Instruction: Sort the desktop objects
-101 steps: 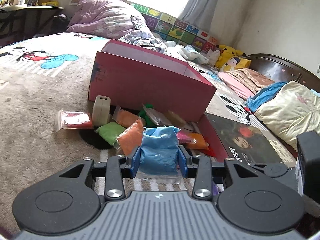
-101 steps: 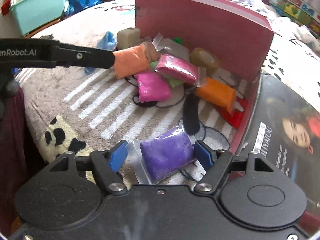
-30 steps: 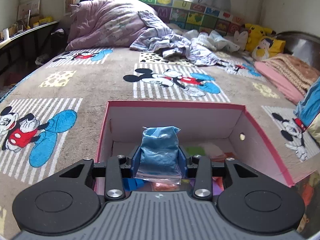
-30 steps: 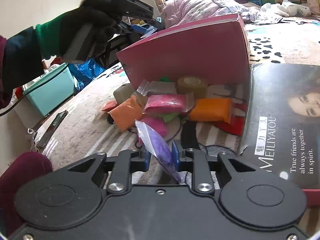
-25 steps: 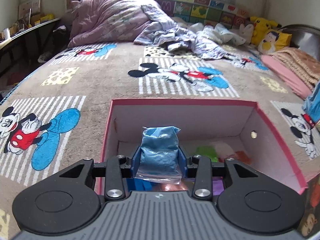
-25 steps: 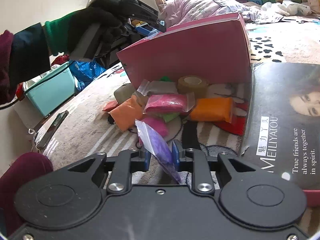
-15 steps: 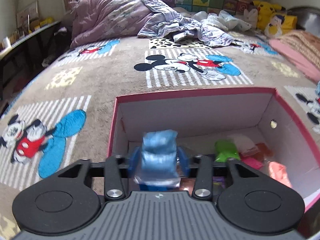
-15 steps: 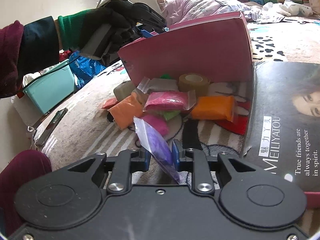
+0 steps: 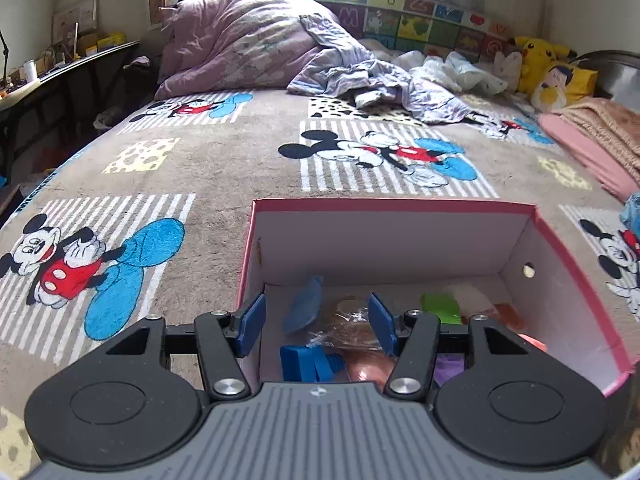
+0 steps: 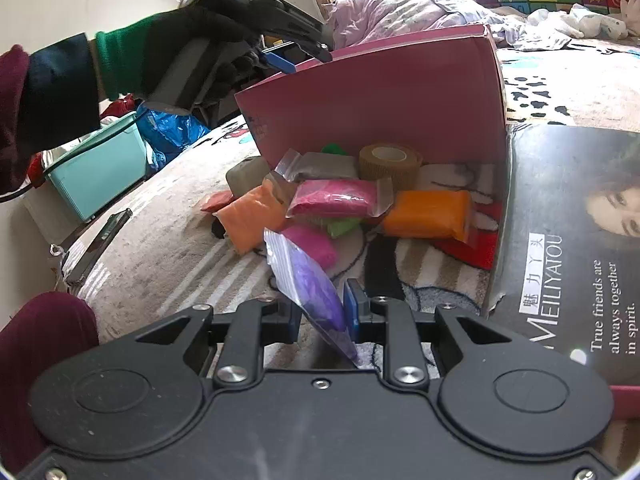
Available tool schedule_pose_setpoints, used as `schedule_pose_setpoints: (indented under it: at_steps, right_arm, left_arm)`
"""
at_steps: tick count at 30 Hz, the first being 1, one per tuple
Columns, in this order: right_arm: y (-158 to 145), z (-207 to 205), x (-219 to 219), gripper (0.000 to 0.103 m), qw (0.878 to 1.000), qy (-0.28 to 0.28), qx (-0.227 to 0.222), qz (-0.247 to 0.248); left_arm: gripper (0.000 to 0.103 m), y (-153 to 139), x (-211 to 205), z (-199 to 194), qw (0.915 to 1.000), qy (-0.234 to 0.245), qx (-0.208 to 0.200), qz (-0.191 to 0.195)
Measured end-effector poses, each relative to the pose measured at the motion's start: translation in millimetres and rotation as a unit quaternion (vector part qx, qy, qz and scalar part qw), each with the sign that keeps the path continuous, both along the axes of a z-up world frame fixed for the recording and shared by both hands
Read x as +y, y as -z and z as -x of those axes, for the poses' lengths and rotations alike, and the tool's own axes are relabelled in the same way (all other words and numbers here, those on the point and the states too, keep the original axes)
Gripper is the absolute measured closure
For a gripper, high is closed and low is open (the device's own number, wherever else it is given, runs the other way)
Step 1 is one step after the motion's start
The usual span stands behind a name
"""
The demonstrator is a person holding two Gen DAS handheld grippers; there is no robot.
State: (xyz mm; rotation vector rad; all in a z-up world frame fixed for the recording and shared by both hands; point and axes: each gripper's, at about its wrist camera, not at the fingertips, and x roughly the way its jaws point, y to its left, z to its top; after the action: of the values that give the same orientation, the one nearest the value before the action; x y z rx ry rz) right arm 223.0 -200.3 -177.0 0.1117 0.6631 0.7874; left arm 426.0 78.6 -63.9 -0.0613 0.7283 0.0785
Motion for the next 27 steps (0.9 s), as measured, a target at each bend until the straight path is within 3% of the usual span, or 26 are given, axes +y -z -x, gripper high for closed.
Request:
schedule_pose_setpoints:
  at_steps: [12,27]
  right_arm:
    - [-0.5,10.1,-0.3,0.082,1.0,0.003,-0.007,0.016]
    - [-6.9,35.8,3.2,0.083,0.998,-0.007,-0.03,0.047]
  left_arm:
    - [0.048,-17.1,-9.7,42.1,0.9998,0.015,-0.007,-0.008]
    - [0.048,-30.7,-16.5,108.4,0.9987,0.042,-0.025,0.017]
